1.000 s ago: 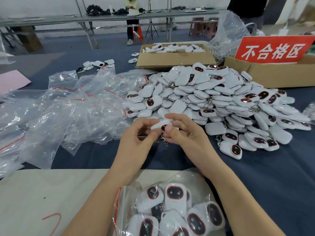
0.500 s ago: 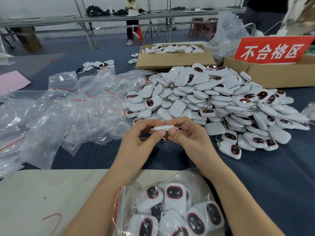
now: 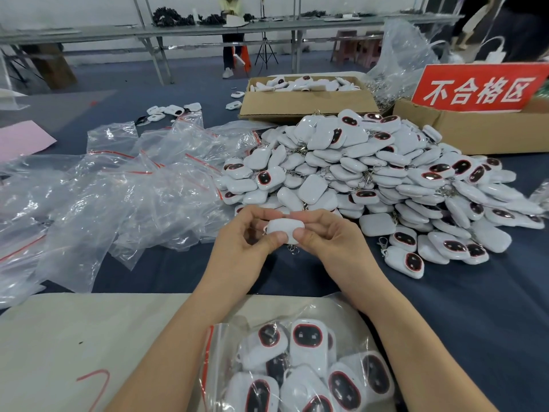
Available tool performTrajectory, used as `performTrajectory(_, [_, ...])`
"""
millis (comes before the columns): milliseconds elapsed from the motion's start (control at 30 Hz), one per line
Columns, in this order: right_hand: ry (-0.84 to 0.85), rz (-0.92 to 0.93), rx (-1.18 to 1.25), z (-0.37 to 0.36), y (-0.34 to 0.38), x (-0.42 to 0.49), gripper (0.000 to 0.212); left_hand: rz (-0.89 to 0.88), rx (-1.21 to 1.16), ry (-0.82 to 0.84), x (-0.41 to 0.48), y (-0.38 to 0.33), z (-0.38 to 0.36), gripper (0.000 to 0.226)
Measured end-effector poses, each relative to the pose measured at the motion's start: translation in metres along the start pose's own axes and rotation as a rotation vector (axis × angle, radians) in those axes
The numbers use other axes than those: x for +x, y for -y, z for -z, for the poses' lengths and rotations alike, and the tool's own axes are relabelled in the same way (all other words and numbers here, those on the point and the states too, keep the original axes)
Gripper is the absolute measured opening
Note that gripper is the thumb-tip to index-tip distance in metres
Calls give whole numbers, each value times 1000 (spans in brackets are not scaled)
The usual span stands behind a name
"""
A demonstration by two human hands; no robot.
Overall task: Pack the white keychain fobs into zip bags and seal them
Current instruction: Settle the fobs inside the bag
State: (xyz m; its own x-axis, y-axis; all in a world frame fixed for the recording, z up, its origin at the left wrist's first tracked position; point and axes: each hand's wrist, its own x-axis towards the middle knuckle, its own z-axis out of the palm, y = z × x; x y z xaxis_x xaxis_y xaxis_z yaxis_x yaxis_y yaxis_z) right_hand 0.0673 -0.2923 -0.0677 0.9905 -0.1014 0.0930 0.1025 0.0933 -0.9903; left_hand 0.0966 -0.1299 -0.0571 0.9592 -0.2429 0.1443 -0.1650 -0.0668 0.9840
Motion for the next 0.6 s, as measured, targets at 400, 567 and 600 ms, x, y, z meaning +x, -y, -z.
performTrajectory(400, [83,32,93,-2,4,-3,18,82,-173,14,0,2,7,20])
performTrajectory(567, [97,107,-2,-6,6,-4,17,126,-130,-12,2,2,6,20])
performTrajectory(600, [97,116,-9,-6,6,-4,17,126,-127,-14,2,2,5,21])
